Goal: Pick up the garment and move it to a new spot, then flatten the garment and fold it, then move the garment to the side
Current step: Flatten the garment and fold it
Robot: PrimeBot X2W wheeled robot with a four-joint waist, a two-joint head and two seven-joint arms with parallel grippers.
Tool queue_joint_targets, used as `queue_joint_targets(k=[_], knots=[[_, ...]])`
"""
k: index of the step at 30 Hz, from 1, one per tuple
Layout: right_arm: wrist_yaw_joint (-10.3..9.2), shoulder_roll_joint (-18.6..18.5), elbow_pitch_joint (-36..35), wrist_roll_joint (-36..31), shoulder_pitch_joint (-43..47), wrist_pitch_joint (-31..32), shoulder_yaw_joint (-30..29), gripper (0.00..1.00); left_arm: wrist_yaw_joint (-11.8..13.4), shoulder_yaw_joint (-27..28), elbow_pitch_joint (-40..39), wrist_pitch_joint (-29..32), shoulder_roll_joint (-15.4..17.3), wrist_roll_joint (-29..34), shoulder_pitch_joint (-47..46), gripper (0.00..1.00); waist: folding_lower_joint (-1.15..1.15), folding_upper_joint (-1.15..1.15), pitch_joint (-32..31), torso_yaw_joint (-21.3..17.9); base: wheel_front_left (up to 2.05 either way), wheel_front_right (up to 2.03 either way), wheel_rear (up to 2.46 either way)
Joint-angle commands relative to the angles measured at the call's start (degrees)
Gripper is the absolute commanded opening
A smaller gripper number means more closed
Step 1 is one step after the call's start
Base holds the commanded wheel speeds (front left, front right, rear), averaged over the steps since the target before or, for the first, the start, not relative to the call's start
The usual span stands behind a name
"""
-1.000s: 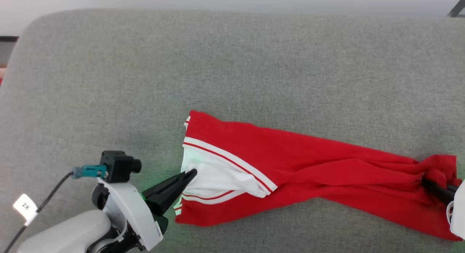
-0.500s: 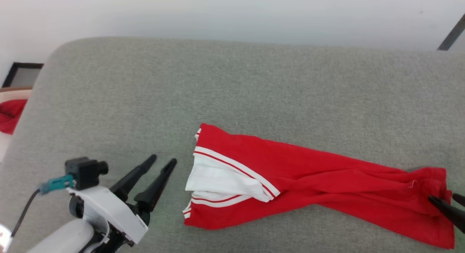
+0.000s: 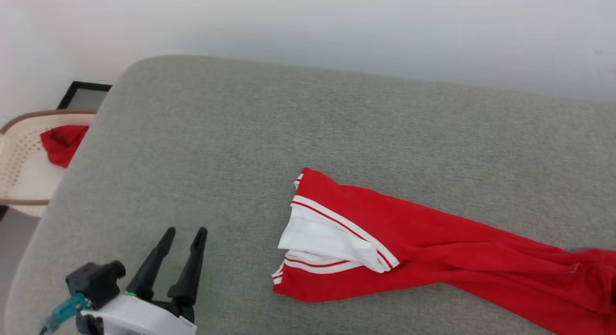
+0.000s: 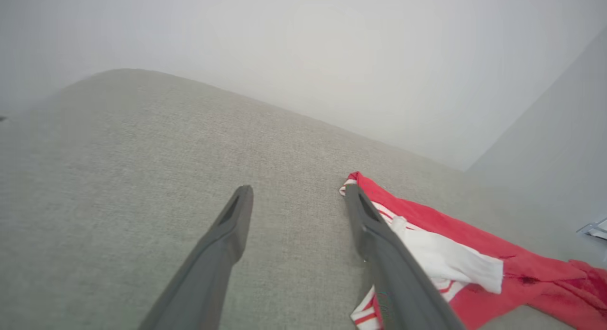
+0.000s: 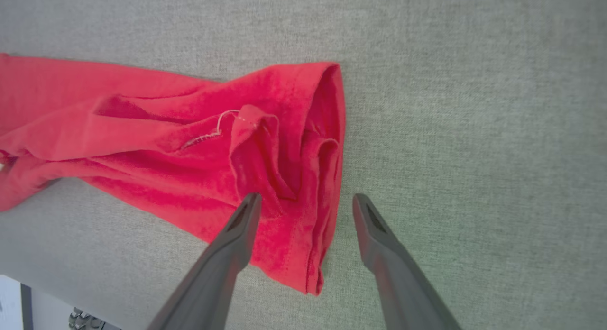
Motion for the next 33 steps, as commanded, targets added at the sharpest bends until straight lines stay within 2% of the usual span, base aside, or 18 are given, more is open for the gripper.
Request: queue_joint_targets(k=[1,2,4,8,14,21,27,28,29,32,33], knots=[[0.01,0.57,0.39,0.19,0.53,0.58,-0.71,1.00,0.45,1.31,0.20,-0.02,-0.72,2.90,1.08,1.00,0.00,0.00,-0.27,1.21,0.00,0.00,0.00],[0.01,0.91,0.91,-0.18,0.25,1.23,-1.51,1.00,0.42,3.66,0.31,-0.02,-2.63,6.61,2.10,1.00,0.00,0.00,-0.15,1.66,0.00,0.00,0.00],[0.01,1.11,1.25,-0.37,0.03,1.62,-1.95,1.00,0.48,4.80,0.34,-0.02,-3.30,8.71,2.45,1.00,0.00,0.00,-0.05,1.85,0.00,0.00,0.00],[0.01,2.24,2.82,-2.12,-1.65,2.81,-2.71,1.00,0.34,8.82,0.19,-0.02,-6.12,16.78,3.44,1.00,0.00,0.00,0.49,2.21,0.00,0.00,0.00],[0.01,3.57,5.42,-5.15,-4.28,4.26,-3.56,1.00,-1.67,12.16,0.16,-0.02,-9.99,25.24,3.42,1.00,0.00,0.00,1.57,2.72,0.00,0.00,0.00],[0.01,6.39,9.40,-9.30,-7.03,4.05,-4.11,1.00,-3.79,14.64,1.66,-0.02,-13.91,29.79,2.12,1.00,0.00,0.00,2.81,3.31,0.00,0.00,0.00],[0.01,9.73,13.14,-11.80,-7.09,3.41,-2.16,1.00,-4.58,15.19,3.32,-0.03,-15.70,32.28,1.10,1.00,0.00,0.00,3.26,4.24,0.00,0.00,0.00],[0.02,10.12,13.47,-11.99,-7.04,3.05,-1.80,0.91,-4.71,15.36,3.49,-0.03,-15.92,32.49,1.05,1.00,0.00,0.00,3.31,4.34,0.00,0.00,0.00],[0.02,10.55,13.75,-12.13,-6.98,2.83,-1.48,0.61,-4.81,15.46,3.67,-0.03,-16.14,32.72,1.02,1.00,0.00,0.00,3.33,4.43,0.00,0.00,0.00],[0.04,11.25,14.23,-12.09,-6.48,2.42,-0.65,0.00,-4.99,15.82,3.97,-0.03,-16.55,33.11,1.23,1.00,0.00,0.00,3.26,4.60,0.00,0.00,0.00],[0.06,11.29,14.26,-12.05,-6.34,2.37,-0.42,0.00,-5.03,15.93,4.02,-0.03,-16.65,33.24,1.36,1.00,0.00,0.00,3.24,4.61,0.00,0.00,0.00]])
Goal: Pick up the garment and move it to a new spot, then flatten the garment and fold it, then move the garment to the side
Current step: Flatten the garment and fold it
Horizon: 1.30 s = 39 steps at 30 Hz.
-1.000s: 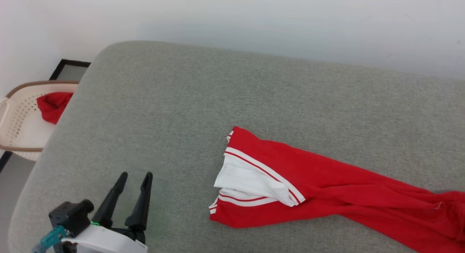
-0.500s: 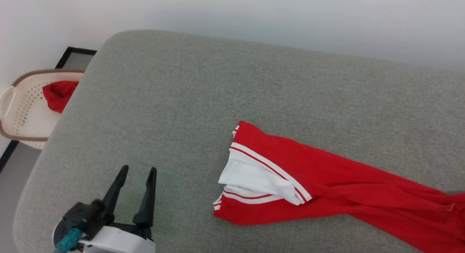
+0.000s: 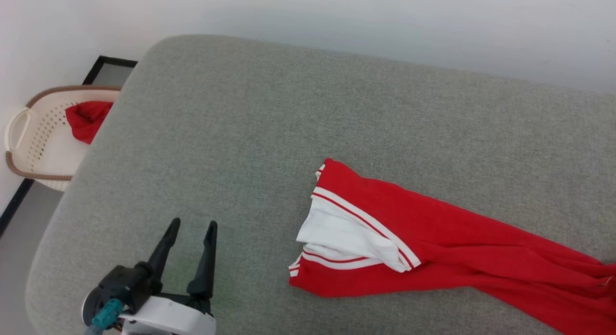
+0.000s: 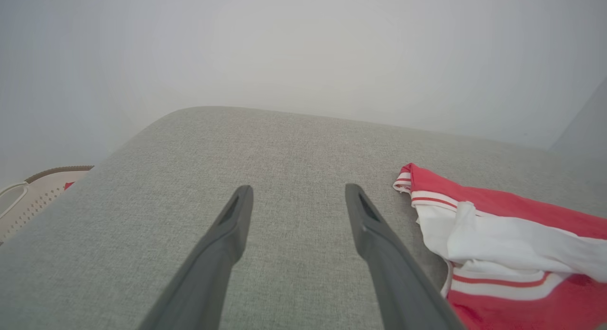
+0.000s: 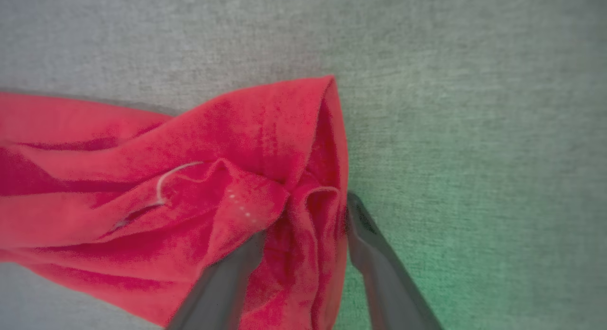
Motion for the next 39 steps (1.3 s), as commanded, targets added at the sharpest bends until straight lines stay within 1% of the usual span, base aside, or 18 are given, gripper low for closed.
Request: queue_joint_targets(k=[1,7,12,19,26,29,33,36,39], knots=[[0.09,3.90,2.52,0.22,1.46,0.43,3.55,0.00,-0.31,0.39,0.15,-0.04,-0.20,0.64,-0.02,1.00,0.00,0.00,-0.04,0.00,0.00,0.00,0.00],[0.06,2.36,0.97,0.59,0.87,-1.94,3.55,0.00,-0.36,0.47,-0.26,-0.04,-0.26,0.06,0.57,1.00,0.00,0.00,0.01,-0.60,0.00,0.00,0.00],[0.02,0.69,-0.53,0.72,-1.92,-6.29,1.97,0.00,-0.37,0.94,-0.73,-0.04,-0.42,-0.21,1.02,1.00,0.00,0.00,0.23,-1.86,0.00,0.00,0.00],[0.01,-3.28,0.45,-1.30,-5.13,-11.19,-3.21,0.00,-0.37,1.88,-1.80,-0.03,-0.34,-0.94,1.57,1.00,0.00,0.00,1.41,-4.21,0.00,0.00,0.00],[0.02,-9.16,5.44,-6.33,-8.10,-14.96,-10.91,0.00,-0.34,1.75,-2.28,-0.04,0.33,-1.29,0.40,1.00,0.00,0.00,3.28,-5.75,0.00,0.00,0.00],[0.02,-10.23,6.81,-7.84,-8.68,-16.01,-12.69,0.00,-0.35,1.54,-2.10,-0.04,0.63,-1.50,0.14,1.00,0.00,0.00,3.47,-5.95,0.00,0.00,0.00],[0.02,-9.26,6.51,-6.96,-9.05,-16.02,-11.74,0.00,-0.35,1.55,-1.52,-0.04,0.87,-1.53,0.57,1.00,0.00,0.00,3.03,-6.42,0.00,0.00,0.00],[0.02,-8.39,5.23,-5.98,-7.62,-16.17,-8.56,0.00,-0.35,1.11,-1.04,-0.04,0.64,-1.45,1.04,1.00,0.00,0.00,2.24,-6.59,0.00,0.00,0.00],[0.02,-7.25,2.48,-4.33,-6.02,-15.62,-4.63,0.00,-0.35,0.34,-0.66,-0.04,0.47,-1.32,1.11,1.00,0.00,0.00,1.05,-6.27,0.00,0.00,0.00]])
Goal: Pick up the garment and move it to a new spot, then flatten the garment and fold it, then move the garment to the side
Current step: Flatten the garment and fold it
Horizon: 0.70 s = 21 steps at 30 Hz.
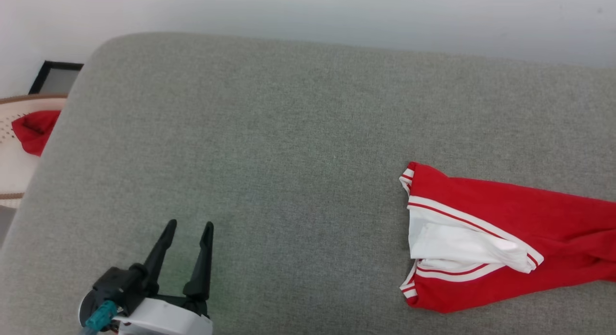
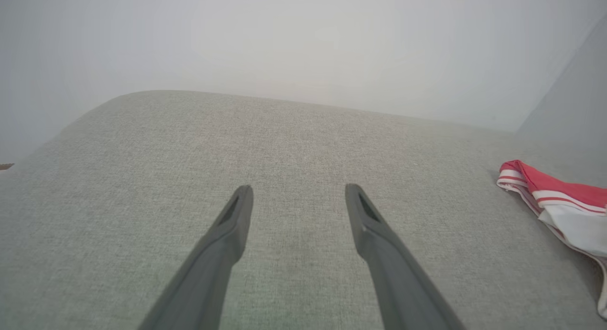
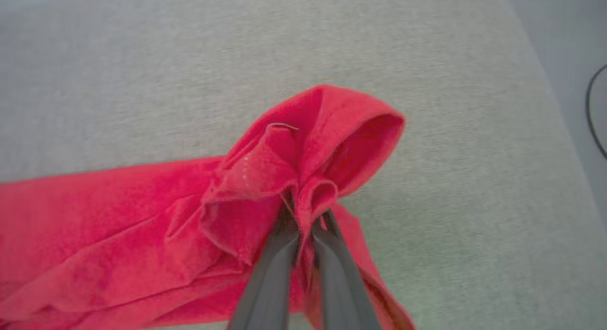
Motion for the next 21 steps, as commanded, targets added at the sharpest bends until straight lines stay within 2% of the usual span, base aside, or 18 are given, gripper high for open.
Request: queue_joint_targets(k=[1,9,21], knots=[[-0.06,0.62,-2.57,1.39,1.65,0.50,3.05,0.00,-0.12,-0.36,0.19,-0.04,-0.15,0.18,0.44,1.00,0.00,0.00,-1.41,0.42,0.00,0.00,0.00],[-0.06,3.00,-16.16,5.58,4.74,4.88,15.05,0.00,-0.12,-1.34,0.67,-0.03,-0.71,-0.14,1.39,1.00,0.00,0.00,-3.53,2.47,0.00,0.00,0.00],[-0.06,7.00,-28.09,7.60,1.82,10.32,26.36,0.00,-0.11,-1.66,0.93,-0.04,-1.58,-0.68,2.53,1.00,0.00,0.00,-4.84,6.71,0.00,0.00,0.00]])
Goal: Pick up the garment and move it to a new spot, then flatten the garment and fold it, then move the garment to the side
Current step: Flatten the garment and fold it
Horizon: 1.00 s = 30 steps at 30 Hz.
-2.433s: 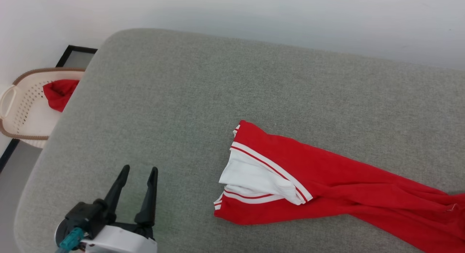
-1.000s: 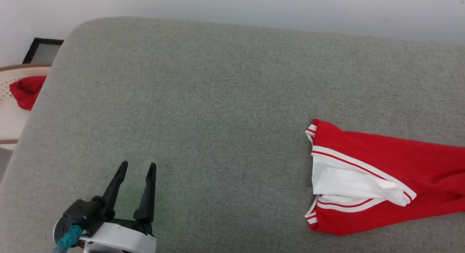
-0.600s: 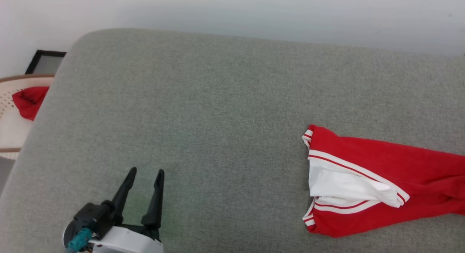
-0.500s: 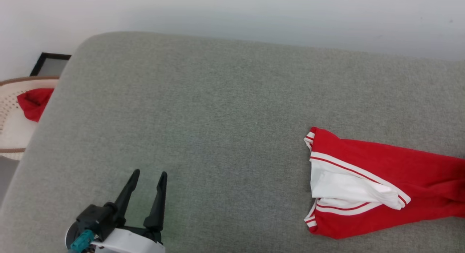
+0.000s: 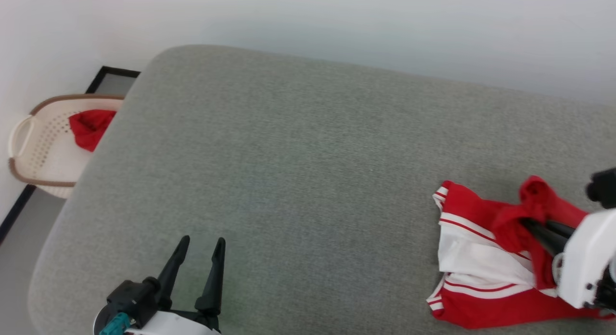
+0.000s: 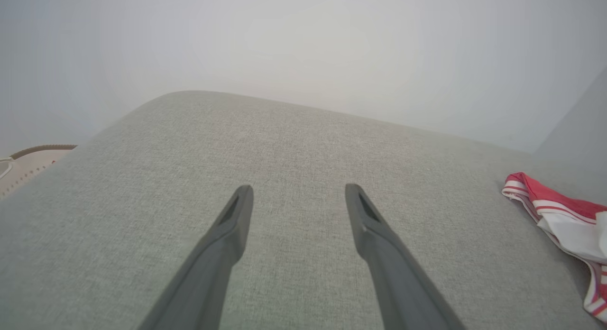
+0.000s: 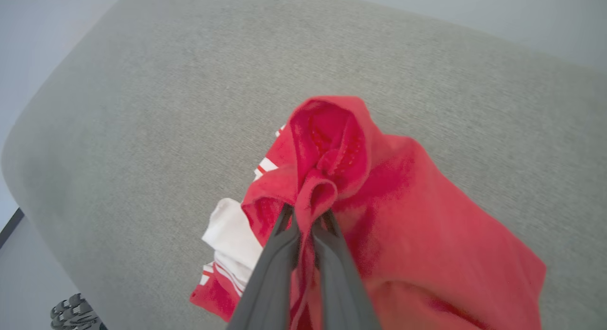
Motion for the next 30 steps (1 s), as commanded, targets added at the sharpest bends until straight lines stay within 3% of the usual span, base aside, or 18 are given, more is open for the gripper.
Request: queue_joint_targets(k=[1,15,28,29,30], knots=[[-0.04,0.56,-0.61,0.49,-1.03,0.26,1.06,0.00,-0.12,0.12,0.02,-0.04,-0.22,-0.17,0.49,1.00,0.00,0.00,-0.46,1.20,0.00,0.00,0.00],[-0.04,4.26,2.78,0.14,-6.54,1.32,11.95,0.00,-0.12,-0.20,-0.05,-0.04,-1.25,-0.72,-0.48,1.00,0.00,0.00,1.17,4.22,0.00,0.00,0.00],[-0.04,4.49,9.50,-0.39,-6.23,-3.37,15.37,0.00,-0.11,0.02,0.10,-0.04,-1.41,-1.16,-1.52,1.00,0.00,0.00,2.56,3.55,0.00,0.00,0.00],[-0.04,4.65,9.82,-0.20,-6.47,-3.90,15.38,0.04,-0.11,0.16,0.12,-0.04,-1.29,-1.21,-1.56,1.00,0.00,0.00,2.49,3.27,0.00,0.00,0.00],[-0.04,4.87,10.01,-0.04,-6.80,-4.36,15.23,0.25,-0.11,0.23,0.14,-0.03,-1.20,-1.28,-1.62,1.00,0.00,0.00,2.40,3.00,0.00,0.00,0.00]])
